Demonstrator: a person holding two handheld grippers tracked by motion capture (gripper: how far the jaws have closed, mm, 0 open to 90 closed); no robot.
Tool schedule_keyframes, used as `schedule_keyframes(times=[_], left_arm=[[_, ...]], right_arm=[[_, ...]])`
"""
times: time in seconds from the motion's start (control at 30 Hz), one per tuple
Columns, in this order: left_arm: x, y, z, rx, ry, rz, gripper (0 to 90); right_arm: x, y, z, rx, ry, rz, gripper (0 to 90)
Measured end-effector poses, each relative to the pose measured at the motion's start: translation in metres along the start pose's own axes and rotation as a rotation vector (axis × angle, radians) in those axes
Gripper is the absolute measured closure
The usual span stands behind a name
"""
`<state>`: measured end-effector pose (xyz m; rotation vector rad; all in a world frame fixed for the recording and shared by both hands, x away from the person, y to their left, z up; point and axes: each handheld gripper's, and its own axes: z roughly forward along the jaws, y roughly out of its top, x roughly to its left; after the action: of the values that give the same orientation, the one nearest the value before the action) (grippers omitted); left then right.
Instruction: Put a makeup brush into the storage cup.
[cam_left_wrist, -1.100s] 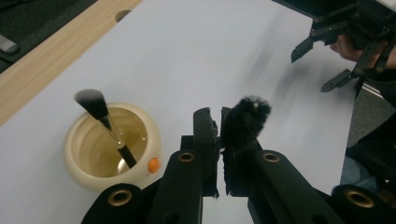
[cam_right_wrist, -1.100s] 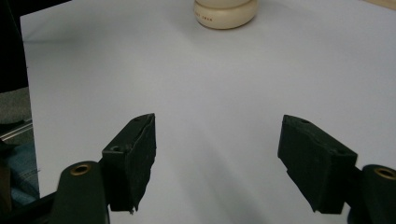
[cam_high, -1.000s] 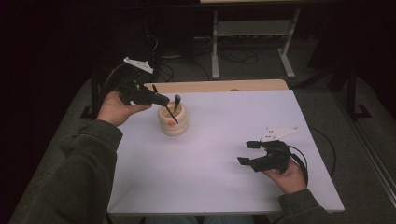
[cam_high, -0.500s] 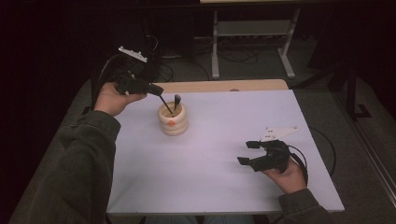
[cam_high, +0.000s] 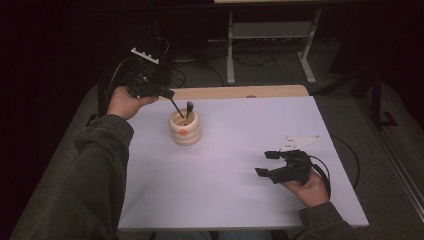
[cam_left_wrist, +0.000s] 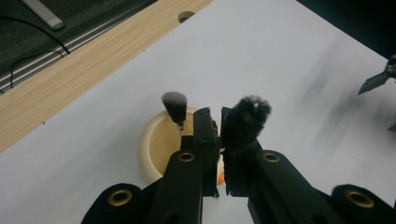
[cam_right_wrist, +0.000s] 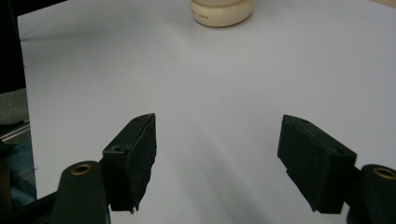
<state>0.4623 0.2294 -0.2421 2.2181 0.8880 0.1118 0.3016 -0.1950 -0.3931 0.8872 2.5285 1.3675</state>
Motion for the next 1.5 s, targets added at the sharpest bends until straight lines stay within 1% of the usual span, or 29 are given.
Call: schedule_keyframes(times=[0.07,0.2,0.27,0.3,0.33,0.37,0.47,0.5,0.53,0.57,0.6,0.63,0.67,0.73,0.8,0.83,0.9,1.0,1.03,1.07,1.1,1.17,1.2,1.23,1.33,1.37,1.43,1.47,1.5], left_arm=[[0.006,0.001,0.003,0.017,0.026,-0.008,85.0],[0.011,0.002,0.007,0.010,0.044,-0.039,85.0],[0.012,0.002,0.007,0.015,0.048,-0.038,85.0],[0.014,0.002,0.010,0.030,0.052,-0.038,85.0],[0.014,0.002,0.010,0.030,0.052,-0.038,84.9],[0.016,0.002,0.014,0.046,0.063,-0.040,84.9],[0.017,0.001,0.018,0.047,0.061,-0.046,84.8],[0.018,-0.001,0.022,0.054,0.065,-0.047,84.8],[0.018,-0.002,0.025,0.054,0.067,-0.058,84.9],[0.019,-0.003,0.027,0.075,0.071,-0.045,84.8],[0.019,-0.004,0.030,0.069,0.071,-0.061,84.8],[0.019,-0.004,0.030,0.069,0.071,-0.061,84.8],[0.021,-0.005,0.032,0.084,0.069,-0.055,84.8],[0.022,-0.005,0.034,0.088,0.076,-0.052,84.8],[0.022,-0.005,0.034,0.088,0.076,-0.052,84.8],[0.021,-0.007,0.037,0.076,0.074,-0.063,84.8],[0.022,-0.009,0.040,0.077,0.075,-0.068,84.8],[0.024,-0.012,0.041,0.081,0.072,-0.069,84.7],[0.024,-0.013,0.043,0.077,0.075,-0.078,84.7],[0.024,-0.013,0.043,0.077,0.075,-0.078,84.7],[0.023,-0.014,0.045,0.063,0.077,-0.093,84.6],[0.025,-0.014,0.045,0.081,0.086,-0.079,84.6],[0.026,-0.015,0.045,0.079,0.086,-0.082,84.6],[0.025,-0.015,0.046,0.061,0.086,-0.101,84.6],[0.026,-0.015,0.047,0.082,0.085,-0.084,84.5],[0.025,-0.015,0.049,0.075,0.088,-0.093,84.5],[0.026,-0.015,0.050,0.089,0.084,-0.080,84.5],[0.026,-0.015,0.050,0.088,0.086,-0.080,84.5],[0.025,-0.015,0.052,0.077,0.085,-0.091,84.5]], right_arm=[[0.000,0.000,0.000,0.002,-0.002,-0.002,27.0],[0.000,0.000,0.000,0.001,-0.003,-0.002,27.1],[0.000,0.000,0.000,0.000,-0.005,-0.002,27.1],[-0.001,0.000,0.000,0.002,-0.005,-0.005,27.1],[-0.001,0.000,0.000,0.002,-0.005,-0.005,27.1],[-0.001,0.000,-0.001,0.001,-0.006,-0.001,27.1],[-0.001,-0.001,-0.001,-0.002,0.001,0.005,27.2],[-0.001,-0.001,-0.001,-0.003,0.000,0.005,27.1],[-0.001,-0.001,-0.001,-0.001,0.002,0.006,27.1],[-0.001,-0.001,-0.001,-0.002,0.002,0.008,27.1],[-0.001,-0.001,-0.001,-0.002,0.000,0.006,27.1],[-0.001,-0.001,-0.001,-0.002,0.000,0.006,27.1],[-0.001,-0.001,-0.001,-0.001,0.000,0.005,27.1],[-0.001,-0.001,-0.001,-0.002,0.000,-0.001,27.1],[-0.001,0.000,-0.001,-0.004,0.001,0.001,27.1],[-0.001,0.000,-0.001,-0.004,0.001,0.001,27.1],[0.000,0.000,-0.002,-0.010,0.003,0.007,27.1],[0.000,0.000,-0.002,-0.007,0.002,-0.001,27.2],[0.000,0.000,-0.001,-0.010,0.002,0.001,27.2],[0.000,0.000,-0.001,-0.010,0.002,0.001,27.2],[0.000,0.000,-0.001,-0.012,0.002,0.001,27.2],[0.000,0.000,-0.001,-0.013,0.003,0.002,27.2],[0.000,0.000,-0.001,-0.012,0.003,0.002,27.2],[0.000,0.000,-0.001,-0.012,0.003,0.002,27.2],[0.000,0.000,-0.002,-0.011,0.004,0.004,27.2],[0.000,0.000,-0.002,-0.011,0.004,0.004,27.2],[0.000,0.000,-0.002,-0.012,0.005,-0.001,27.2],[0.000,0.000,-0.002,-0.011,0.006,0.001,27.3],[0.000,0.000,-0.002,-0.013,0.005,0.002,27.3]])
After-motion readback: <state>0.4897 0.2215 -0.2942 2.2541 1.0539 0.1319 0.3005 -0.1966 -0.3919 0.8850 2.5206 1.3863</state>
